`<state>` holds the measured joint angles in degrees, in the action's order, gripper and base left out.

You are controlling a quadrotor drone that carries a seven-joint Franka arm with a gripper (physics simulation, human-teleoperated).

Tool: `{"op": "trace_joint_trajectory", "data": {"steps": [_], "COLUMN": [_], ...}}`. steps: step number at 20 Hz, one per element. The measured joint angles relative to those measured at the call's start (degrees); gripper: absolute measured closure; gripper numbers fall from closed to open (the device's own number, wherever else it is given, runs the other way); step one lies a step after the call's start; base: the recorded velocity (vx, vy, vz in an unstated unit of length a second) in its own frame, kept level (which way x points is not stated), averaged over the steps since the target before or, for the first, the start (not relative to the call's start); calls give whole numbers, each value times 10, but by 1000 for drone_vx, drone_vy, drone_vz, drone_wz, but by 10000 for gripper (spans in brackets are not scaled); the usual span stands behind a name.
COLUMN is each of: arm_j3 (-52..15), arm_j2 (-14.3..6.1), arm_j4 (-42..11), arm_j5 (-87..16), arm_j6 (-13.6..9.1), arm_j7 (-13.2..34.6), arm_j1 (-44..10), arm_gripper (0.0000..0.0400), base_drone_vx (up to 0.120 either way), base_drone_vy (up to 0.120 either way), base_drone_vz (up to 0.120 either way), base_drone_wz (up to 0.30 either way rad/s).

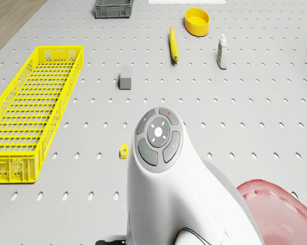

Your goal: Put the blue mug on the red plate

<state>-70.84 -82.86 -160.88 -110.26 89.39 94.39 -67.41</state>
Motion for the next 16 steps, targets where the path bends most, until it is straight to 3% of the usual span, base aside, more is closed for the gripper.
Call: {"op": "trace_joint_trajectory", "data": {"steps": [16], "arm_j3": [-1], "arm_j2": [-10], "arm_j4": [1], "arm_j5": [4], "arm_j6": [9], "arm_j7": [3], "arm_j1": [-4], "arm_gripper": [300], "base_drone_vx": [120], "base_drone_vy": [-120], "base_drone_vz": [0], "base_drone_wz": [0]}}
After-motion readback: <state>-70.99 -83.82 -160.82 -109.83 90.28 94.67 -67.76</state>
